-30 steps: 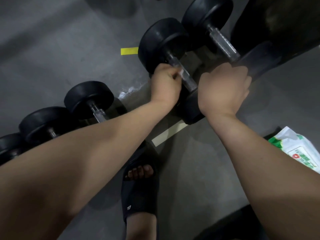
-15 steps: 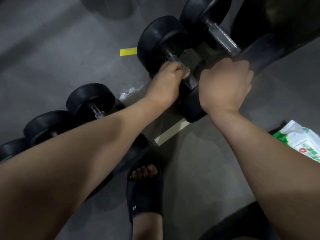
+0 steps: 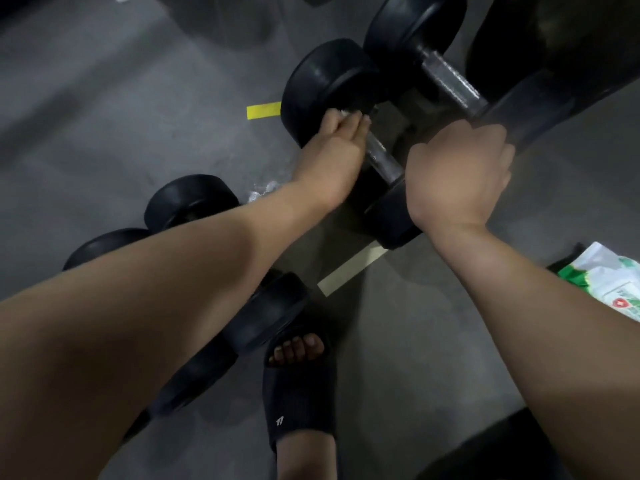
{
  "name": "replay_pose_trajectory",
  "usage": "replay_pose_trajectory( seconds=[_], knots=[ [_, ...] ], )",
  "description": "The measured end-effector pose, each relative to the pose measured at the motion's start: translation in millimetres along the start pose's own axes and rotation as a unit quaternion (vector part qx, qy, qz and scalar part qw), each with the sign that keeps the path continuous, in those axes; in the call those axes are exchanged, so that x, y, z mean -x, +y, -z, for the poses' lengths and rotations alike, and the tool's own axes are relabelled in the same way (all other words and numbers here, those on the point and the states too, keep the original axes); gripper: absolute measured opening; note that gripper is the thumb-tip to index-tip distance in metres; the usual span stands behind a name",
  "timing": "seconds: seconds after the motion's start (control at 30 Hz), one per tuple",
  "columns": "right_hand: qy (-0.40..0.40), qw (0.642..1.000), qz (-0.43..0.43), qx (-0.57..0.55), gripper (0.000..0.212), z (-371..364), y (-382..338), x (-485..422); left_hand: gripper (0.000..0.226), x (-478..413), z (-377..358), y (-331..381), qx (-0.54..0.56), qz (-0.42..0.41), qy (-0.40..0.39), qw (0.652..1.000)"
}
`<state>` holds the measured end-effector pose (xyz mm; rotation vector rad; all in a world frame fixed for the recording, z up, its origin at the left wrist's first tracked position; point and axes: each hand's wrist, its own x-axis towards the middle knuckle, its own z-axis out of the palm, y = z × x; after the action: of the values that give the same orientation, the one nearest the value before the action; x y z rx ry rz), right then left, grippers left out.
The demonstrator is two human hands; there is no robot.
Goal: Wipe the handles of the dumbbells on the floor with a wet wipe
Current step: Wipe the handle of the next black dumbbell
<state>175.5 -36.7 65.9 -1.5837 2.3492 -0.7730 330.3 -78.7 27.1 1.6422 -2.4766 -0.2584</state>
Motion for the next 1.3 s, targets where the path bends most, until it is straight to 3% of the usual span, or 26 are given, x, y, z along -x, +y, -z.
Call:
replay_pose_trajectory(
  seconds=[0.13, 0.27, 0.33, 0.43, 0.6, 0.8, 0.87, 0.93, 1.03, 1.13, 1.2, 1.27, 1.3],
  knots=[
    [-0.001, 1.000, 0.001, 0.004, 0.023, 0.5, 1.3, -0.6, 0.054, 13.7, -6.6, 3.9, 0.015, -0.027, -0.035, 0.999],
    [-0.004, 1.000, 0.001, 0.009, 0.024, -0.6, 0.5, 0.0, 0.062, 3.5, -0.1, -2.9, -0.081, 0.045, -0.006, 0.996],
    [-0.003, 1.000, -0.001, 0.007, 0.024, -0.1, 1.0, -0.3, 0.064, 7.1, 2.7, 11.6, -0.078, 0.068, -0.028, 0.994],
    [-0.001, 1.000, -0.002, 0.005, 0.024, 0.0, 1.4, 0.4, 0.061, 5.5, 5.4, 12.8, -0.013, 0.043, -0.051, 0.998],
    [-0.002, 1.000, -0.001, 0.005, 0.022, 0.3, -0.2, -0.4, 0.059, -11.6, 8.3, 0.1, -0.092, 0.042, -0.069, 0.993],
    [0.000, 1.000, -0.003, 0.001, 0.022, 0.2, 0.9, 0.4, 0.068, 3.6, -9.9, 4.7, -0.086, 0.046, 0.019, 0.995],
    [0.000, 1.000, -0.004, -0.001, 0.021, -0.4, 1.1, 0.7, 0.068, 4.9, -8.4, 1.2, -0.041, 0.062, 0.015, 0.997],
    [0.003, 1.000, -0.004, -0.004, 0.019, -0.7, 1.5, 0.4, 0.064, 7.0, -3.8, -0.8, 0.000, 0.083, 0.022, 0.996],
    [0.004, 1.000, -0.004, -0.007, 0.018, -1.2, 0.8, 0.1, 0.050, 4.9, 0.4, -2.5, -0.027, 0.054, 0.018, 0.998],
    [0.004, 1.000, -0.005, -0.006, 0.018, -1.2, 1.4, 0.0, 0.018, 5.8, 0.2, -0.2, -0.001, 0.071, 0.039, 0.997],
    [0.007, 1.000, -0.004, -0.010, 0.019, -1.4, 1.3, 0.2, 0.021, 5.5, -4.0, -2.7, 0.061, 0.098, 0.091, 0.989],
    [0.010, 1.000, -0.004, -0.012, 0.020, -1.8, 1.3, 0.5, 0.014, 1.3, -5.6, -2.9, 0.072, 0.067, 0.090, 0.991],
    [0.011, 1.000, -0.003, -0.012, 0.020, -2.0, 1.3, 0.4, 0.021, -1.9, -9.9, -2.6, 0.070, 0.050, 0.079, 0.993]
  ],
)
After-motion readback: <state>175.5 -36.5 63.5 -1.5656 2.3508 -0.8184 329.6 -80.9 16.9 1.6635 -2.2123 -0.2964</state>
